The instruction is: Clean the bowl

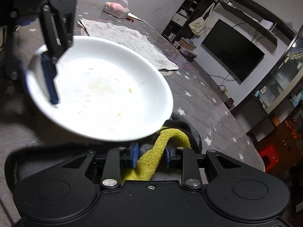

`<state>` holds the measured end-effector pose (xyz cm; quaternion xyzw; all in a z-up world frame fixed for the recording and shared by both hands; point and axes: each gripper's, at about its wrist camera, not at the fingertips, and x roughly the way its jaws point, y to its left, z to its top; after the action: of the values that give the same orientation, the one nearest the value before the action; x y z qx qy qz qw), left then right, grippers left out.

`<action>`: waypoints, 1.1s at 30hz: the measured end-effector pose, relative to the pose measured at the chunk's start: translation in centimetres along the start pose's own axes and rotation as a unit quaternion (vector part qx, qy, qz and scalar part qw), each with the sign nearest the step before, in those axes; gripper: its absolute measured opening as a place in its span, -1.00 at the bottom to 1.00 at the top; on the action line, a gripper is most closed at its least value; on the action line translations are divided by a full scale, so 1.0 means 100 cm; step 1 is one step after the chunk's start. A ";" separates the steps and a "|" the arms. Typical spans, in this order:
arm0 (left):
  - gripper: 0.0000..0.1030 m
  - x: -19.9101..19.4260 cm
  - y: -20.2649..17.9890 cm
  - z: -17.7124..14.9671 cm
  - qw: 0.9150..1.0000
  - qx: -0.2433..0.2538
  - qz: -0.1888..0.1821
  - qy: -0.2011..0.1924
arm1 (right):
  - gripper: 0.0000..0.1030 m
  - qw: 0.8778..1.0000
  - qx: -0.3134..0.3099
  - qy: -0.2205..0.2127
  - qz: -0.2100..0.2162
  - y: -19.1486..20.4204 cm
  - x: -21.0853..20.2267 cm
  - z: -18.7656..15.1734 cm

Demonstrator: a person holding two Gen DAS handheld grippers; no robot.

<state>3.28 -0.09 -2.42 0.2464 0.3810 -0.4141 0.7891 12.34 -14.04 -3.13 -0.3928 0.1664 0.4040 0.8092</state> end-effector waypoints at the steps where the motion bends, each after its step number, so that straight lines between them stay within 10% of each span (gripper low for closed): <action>1: -0.51 0.001 0.001 0.001 1.000 -0.004 0.000 0.001 | -0.43 1.000 -0.002 0.000 -0.001 -0.001 0.003 0.001; 33: -0.47 0.016 0.005 0.027 0.999 -0.031 0.017 0.006 | -0.43 0.999 -0.039 -0.001 0.022 0.060 -0.056 -0.006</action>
<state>5.30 -2.47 -2.07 0.2308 0.3939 -0.3867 0.8013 4.19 -15.26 -3.25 -0.4201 0.1586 0.4281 0.7843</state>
